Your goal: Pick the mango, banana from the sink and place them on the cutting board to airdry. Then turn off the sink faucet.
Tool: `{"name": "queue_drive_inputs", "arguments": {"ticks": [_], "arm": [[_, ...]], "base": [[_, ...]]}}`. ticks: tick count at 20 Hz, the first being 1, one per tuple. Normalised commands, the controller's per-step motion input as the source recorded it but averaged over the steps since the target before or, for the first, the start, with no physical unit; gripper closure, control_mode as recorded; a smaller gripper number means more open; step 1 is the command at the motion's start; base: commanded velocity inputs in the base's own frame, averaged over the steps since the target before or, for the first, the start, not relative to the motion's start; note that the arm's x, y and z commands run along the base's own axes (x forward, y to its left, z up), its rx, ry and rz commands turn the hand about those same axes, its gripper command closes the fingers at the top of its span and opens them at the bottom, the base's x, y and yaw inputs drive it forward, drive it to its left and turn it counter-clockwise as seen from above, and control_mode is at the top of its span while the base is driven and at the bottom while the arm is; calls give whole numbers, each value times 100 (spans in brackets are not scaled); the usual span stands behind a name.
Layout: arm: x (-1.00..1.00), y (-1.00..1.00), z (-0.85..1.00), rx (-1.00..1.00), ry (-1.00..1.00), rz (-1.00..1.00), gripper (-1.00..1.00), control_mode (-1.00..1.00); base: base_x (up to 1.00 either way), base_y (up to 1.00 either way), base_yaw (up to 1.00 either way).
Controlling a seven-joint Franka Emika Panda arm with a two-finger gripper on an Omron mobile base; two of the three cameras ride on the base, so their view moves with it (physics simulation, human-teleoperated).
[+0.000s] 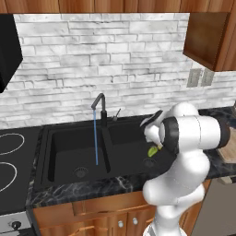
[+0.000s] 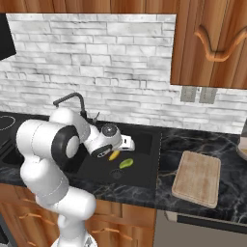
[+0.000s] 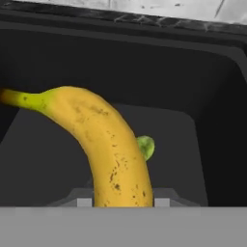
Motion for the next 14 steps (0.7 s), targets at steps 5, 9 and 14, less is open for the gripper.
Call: {"name": "queue_drive_inputs", "arguments": {"ticks": [5, 9, 14], "arm": [[-36, -3, 70, 1, -2, 0, 100, -100], [-9, 0, 100, 1, 0, 0, 100, -100], [-1, 0, 100, 0, 4, 0, 100, -100]], "base": [[0, 0, 0], [0, 0, 0], [0, 0, 0]]}}
